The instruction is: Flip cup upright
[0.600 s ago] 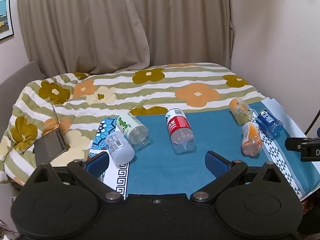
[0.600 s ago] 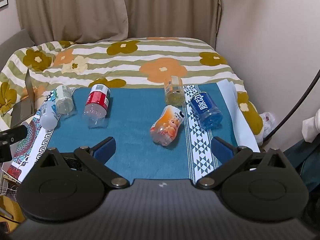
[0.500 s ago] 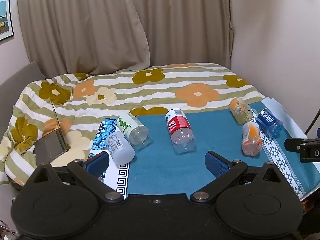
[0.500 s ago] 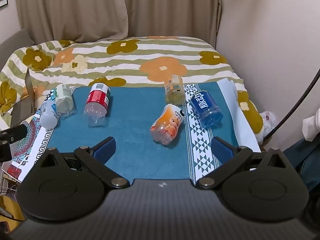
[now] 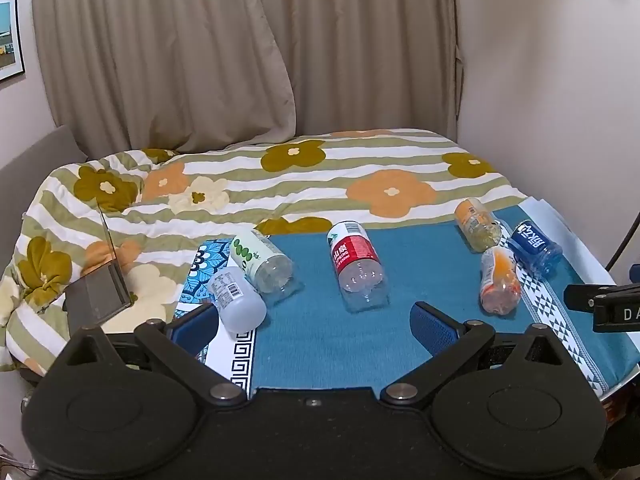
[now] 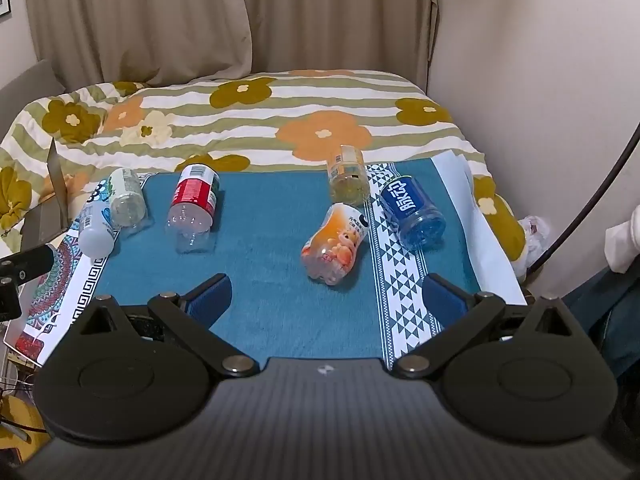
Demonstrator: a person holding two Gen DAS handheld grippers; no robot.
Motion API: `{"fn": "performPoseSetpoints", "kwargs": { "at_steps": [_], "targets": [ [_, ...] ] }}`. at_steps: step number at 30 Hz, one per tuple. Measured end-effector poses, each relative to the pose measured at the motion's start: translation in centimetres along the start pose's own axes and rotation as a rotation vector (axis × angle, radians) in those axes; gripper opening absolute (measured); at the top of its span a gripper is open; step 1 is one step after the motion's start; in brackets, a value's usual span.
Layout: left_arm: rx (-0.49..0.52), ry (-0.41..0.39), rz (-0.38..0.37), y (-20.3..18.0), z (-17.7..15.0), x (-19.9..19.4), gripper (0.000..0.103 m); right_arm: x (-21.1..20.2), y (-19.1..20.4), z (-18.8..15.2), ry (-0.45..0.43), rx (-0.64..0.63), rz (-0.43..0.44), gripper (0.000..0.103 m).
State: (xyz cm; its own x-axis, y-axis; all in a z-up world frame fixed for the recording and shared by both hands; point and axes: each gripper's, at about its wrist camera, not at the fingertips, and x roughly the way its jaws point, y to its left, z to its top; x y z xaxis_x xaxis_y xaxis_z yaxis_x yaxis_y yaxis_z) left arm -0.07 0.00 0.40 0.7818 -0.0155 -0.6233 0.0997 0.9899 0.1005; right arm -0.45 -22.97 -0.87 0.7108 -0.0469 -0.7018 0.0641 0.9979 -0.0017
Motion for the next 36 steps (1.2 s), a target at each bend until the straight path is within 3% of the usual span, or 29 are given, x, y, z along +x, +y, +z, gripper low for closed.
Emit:
{"fn": "performPoseSetpoints", "kwargs": {
  "at_steps": [36],
  "targets": [
    [-0.001,0.019,-0.021,-0.19,0.23,0.49,0.103,0.06,0.05,-0.24,0.008,0.005,-0.004,0.103]
  ]
}}
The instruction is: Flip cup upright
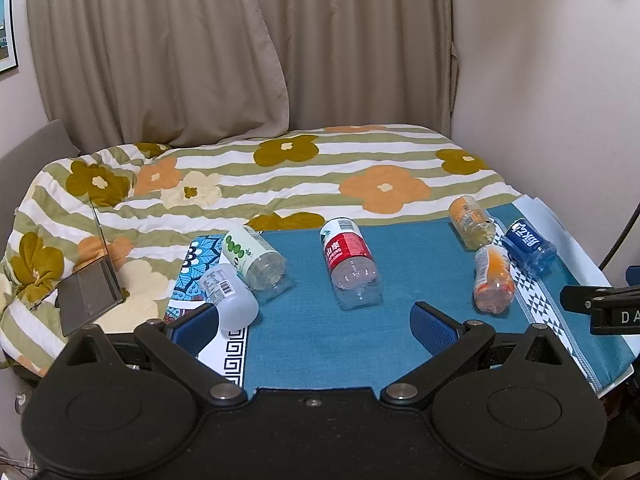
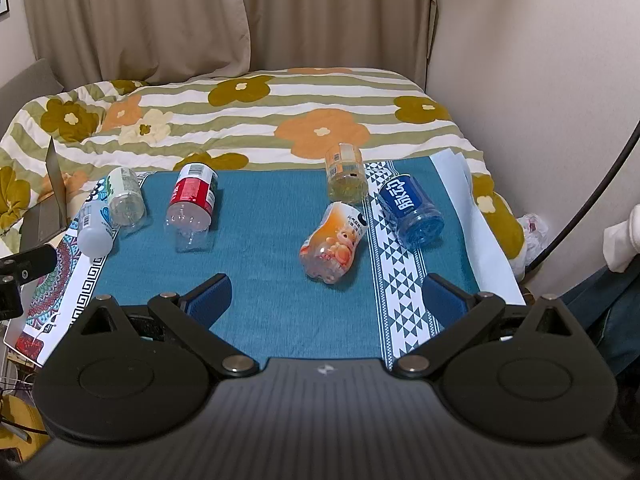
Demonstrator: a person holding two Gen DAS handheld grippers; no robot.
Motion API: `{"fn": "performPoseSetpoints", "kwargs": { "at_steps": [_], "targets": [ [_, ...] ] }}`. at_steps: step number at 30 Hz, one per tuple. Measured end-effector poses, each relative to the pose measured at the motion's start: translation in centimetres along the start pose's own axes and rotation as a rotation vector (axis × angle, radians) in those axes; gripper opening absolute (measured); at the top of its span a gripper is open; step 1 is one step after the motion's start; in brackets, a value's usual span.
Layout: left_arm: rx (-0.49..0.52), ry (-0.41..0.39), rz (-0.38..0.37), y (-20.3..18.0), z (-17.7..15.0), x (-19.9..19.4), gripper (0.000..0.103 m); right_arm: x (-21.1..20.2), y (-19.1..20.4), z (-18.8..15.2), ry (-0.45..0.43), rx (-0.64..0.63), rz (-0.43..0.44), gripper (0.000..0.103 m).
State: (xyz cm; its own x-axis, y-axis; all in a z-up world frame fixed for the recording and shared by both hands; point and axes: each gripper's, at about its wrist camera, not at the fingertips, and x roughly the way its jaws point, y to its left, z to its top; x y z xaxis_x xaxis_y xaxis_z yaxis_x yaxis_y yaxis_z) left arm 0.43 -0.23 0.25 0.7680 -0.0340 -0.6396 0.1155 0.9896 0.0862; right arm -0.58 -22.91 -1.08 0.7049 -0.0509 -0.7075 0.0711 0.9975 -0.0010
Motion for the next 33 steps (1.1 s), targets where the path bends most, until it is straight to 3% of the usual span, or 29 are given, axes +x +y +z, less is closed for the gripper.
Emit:
{"fn": "performPoseSetpoints", "kwargs": {
  "at_steps": [33],
  "targets": [
    [-0.013,0.008,-0.009,0.28,0.2,0.0,0.103,-0.27,0.06,0.52,0.005,-0.012,-0.004,0.103]
  ]
}}
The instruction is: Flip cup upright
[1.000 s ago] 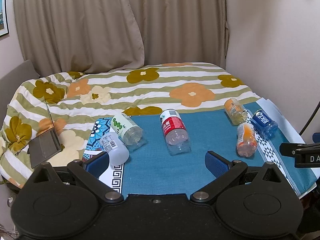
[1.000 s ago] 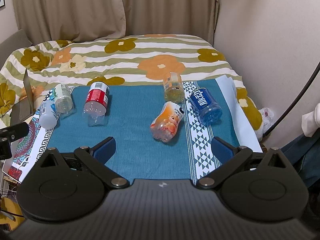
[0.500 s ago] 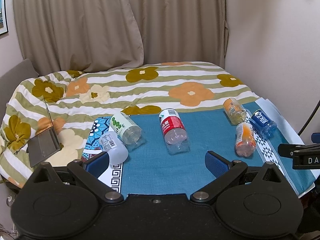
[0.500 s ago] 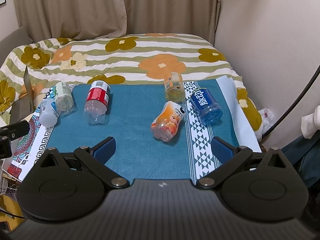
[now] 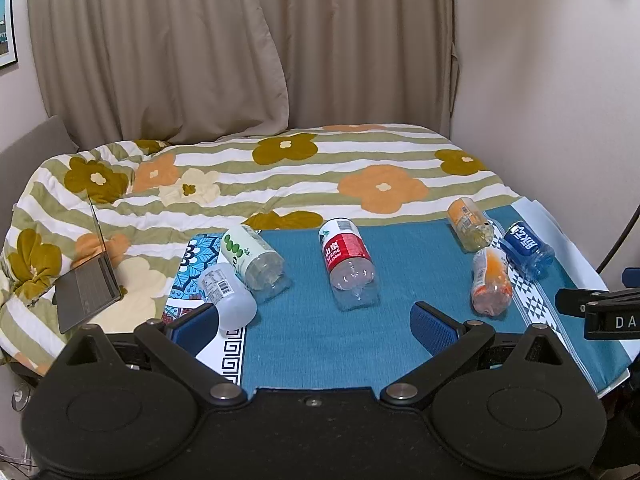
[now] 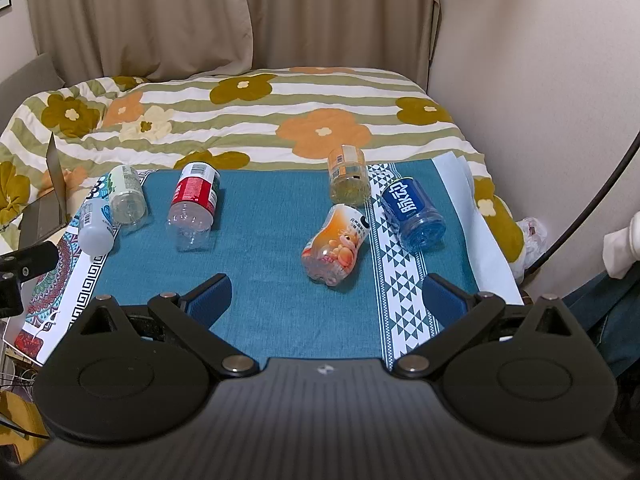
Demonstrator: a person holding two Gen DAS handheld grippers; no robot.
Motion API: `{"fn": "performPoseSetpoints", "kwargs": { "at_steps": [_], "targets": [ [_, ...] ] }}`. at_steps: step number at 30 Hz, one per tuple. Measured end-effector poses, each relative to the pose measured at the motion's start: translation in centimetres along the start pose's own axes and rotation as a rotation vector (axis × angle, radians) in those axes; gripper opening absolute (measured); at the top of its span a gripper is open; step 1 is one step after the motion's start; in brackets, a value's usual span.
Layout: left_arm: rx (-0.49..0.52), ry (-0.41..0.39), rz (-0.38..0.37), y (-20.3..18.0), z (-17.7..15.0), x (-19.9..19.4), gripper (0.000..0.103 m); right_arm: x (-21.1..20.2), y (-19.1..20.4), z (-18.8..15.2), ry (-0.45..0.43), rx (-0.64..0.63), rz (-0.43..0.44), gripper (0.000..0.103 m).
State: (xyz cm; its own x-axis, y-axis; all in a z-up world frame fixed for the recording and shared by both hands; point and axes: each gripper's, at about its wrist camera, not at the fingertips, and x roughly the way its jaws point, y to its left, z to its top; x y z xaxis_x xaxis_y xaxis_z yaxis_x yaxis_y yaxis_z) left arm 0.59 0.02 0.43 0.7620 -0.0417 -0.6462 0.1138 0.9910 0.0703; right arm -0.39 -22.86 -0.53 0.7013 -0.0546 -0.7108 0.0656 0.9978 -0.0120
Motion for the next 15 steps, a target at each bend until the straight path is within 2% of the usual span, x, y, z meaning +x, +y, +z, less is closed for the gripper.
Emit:
{"fn": "performPoseSetpoints", "kwargs": {
  "at_steps": [15],
  "targets": [
    [-0.005,0.006,-0.004,0.4,0.02,0.26,0.103,0.09,0.14,0.07,0.002,0.004,0.004,0.103]
  ]
}}
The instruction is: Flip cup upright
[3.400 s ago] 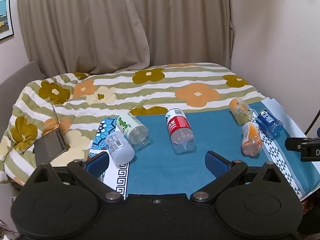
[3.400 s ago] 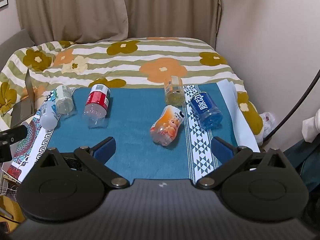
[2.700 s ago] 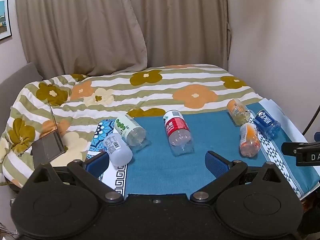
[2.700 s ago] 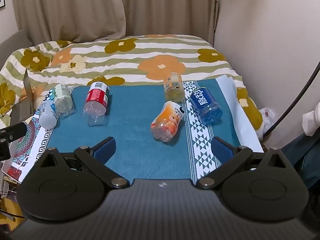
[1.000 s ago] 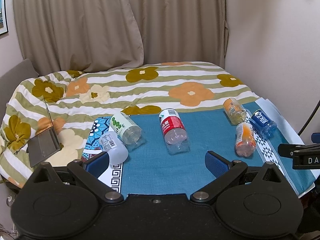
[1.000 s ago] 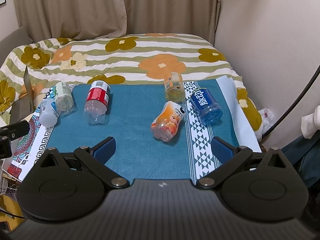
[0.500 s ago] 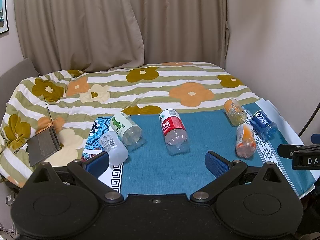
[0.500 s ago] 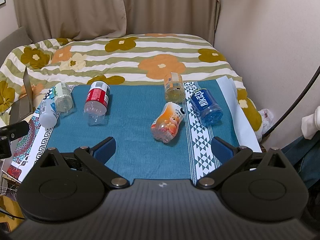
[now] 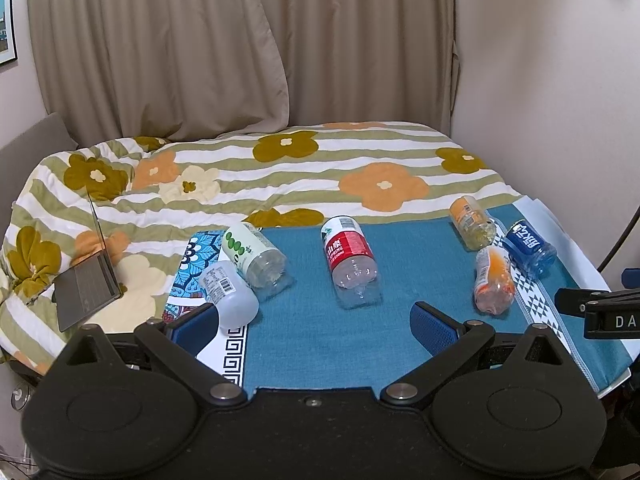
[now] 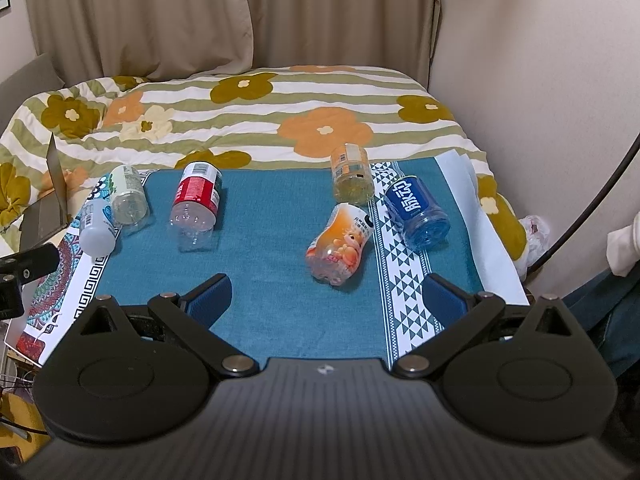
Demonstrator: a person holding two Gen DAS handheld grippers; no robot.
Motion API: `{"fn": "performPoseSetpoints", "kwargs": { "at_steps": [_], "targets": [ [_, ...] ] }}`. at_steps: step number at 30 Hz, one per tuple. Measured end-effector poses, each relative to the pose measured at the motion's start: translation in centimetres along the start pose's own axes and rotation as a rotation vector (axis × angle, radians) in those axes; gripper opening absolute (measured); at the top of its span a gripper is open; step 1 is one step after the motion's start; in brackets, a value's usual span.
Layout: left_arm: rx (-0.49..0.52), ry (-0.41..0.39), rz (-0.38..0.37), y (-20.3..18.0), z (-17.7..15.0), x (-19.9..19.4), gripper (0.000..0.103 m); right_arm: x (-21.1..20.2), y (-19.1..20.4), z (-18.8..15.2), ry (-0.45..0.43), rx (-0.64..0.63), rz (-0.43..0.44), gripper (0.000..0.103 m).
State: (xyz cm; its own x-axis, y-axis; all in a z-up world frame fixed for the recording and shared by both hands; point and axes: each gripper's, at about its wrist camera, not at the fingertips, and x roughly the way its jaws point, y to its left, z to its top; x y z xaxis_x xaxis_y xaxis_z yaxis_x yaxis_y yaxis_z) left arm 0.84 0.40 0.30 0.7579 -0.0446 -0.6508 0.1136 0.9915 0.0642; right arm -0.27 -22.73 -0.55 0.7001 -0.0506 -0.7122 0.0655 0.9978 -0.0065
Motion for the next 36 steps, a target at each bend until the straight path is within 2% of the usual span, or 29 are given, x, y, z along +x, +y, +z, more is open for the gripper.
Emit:
{"fn": "performPoseSetpoints", "kwargs": {
  "at_steps": [5,11,18,25,32,36],
  "targets": [
    [-0.009,0.027,-0.004,0.3,0.4,0.4,0.103,0.4,0.1,0.3,0.018,0.014,0.01,0.103],
    [-0.017,0.07,0.003,0.4,0.9,1.8,0.103,3.0,-0.5,1.9,0.07,0.057,0.03,0.103],
    [-0.031,0.127,0.019,0.0,0.8,3.9,0.103,8.4,-2.1,4.2,0.136,0.12,0.043,0.103],
    [-0.054,0.168,0.028,-1.1,0.9,6.8,0.103,14.0,-3.7,5.3,0.161,0.202,0.066,0.103],
    [-0.056,0.201,0.026,-3.1,0.9,9.9,0.103,19.2,-4.9,5.3,0.227,0.24,0.085,0.103],
    [-0.066,0.217,0.028,-4.1,0.8,11.2,0.103,21.0,-5.6,4.9,0.268,0.269,0.12,0.098]
  ]
}}
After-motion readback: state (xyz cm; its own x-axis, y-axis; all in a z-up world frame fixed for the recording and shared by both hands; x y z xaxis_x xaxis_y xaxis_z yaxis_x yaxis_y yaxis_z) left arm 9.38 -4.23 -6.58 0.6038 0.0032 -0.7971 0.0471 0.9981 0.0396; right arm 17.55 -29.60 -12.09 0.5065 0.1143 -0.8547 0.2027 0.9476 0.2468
